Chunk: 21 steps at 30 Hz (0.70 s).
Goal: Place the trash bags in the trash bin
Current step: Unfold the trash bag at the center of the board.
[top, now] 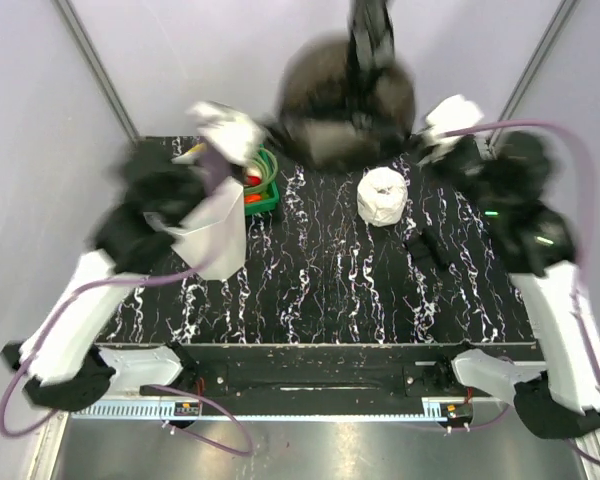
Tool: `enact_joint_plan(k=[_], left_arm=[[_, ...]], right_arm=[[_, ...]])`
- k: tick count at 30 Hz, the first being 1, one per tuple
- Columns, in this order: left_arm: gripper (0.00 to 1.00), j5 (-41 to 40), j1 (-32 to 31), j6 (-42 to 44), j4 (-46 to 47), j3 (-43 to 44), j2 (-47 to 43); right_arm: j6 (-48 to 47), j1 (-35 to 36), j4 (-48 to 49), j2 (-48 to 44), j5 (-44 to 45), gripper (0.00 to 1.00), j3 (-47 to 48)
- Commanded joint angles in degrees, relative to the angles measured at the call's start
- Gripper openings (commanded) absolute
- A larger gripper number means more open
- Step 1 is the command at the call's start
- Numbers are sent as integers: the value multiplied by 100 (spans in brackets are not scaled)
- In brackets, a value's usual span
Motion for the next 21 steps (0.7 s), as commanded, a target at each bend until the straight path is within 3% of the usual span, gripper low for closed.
enact_joint_plan(k=[1,5,12,17,21], left_arm=[[0,-818,-708,576,-1027,-3587,1388],[0,-688,-709,436,-868,-3908,1574],[0,-389,-648,277,-1245,-2961,1671],[0,-231,-113,41,-1570,-697,1845],[0,-396,319,-355,-1729,2438,2626]], right_arm=[[-168,98,-72,523,326,0,-3874],[201,98,158,390,19,0,-4590],[368,98,-219,662,343,0,-3662],[202,-7,-465,1074,1055,0,-1511],[-80,-51,-931,2084,1757,0,1704]])
